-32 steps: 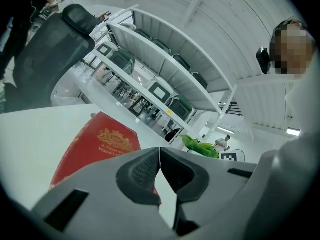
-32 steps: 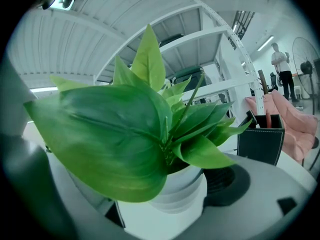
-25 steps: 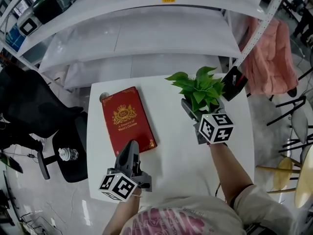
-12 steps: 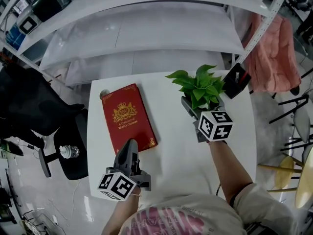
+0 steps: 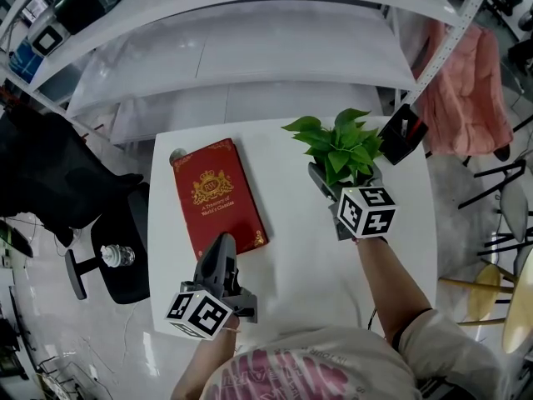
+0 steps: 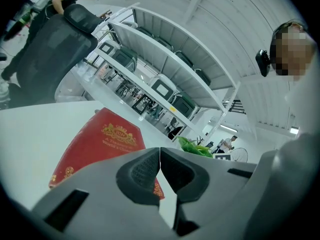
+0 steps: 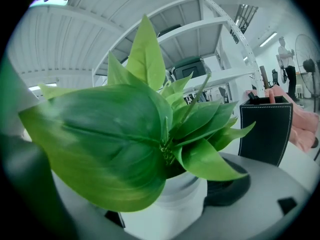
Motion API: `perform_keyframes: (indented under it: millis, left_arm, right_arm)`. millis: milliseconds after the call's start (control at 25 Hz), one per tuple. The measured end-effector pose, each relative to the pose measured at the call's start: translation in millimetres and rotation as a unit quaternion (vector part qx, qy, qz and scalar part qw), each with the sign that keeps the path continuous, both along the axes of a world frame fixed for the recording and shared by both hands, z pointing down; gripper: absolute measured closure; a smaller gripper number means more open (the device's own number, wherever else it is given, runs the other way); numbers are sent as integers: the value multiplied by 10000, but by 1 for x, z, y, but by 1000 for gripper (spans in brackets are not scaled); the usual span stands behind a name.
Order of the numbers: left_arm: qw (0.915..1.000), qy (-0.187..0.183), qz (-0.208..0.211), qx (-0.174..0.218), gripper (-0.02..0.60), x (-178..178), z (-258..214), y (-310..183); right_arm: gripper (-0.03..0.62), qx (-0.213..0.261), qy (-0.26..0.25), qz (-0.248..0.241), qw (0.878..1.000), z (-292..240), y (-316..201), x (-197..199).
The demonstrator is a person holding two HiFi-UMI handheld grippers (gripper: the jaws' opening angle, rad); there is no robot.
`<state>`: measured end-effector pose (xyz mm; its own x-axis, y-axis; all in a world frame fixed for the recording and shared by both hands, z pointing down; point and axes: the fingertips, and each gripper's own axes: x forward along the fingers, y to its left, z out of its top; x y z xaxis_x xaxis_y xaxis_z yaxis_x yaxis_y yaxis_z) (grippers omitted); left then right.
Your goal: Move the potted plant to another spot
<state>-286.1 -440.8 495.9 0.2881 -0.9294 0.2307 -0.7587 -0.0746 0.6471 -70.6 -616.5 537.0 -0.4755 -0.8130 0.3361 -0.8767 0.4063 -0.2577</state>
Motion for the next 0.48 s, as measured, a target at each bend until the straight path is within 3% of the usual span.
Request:
perform_keyframes:
  millis: [480]
  left_arm:
    - [9998, 144, -85, 68, 557, 0, -7, 1]
  right_arm:
    - [66, 5, 123, -64, 9999, 0, 3, 0]
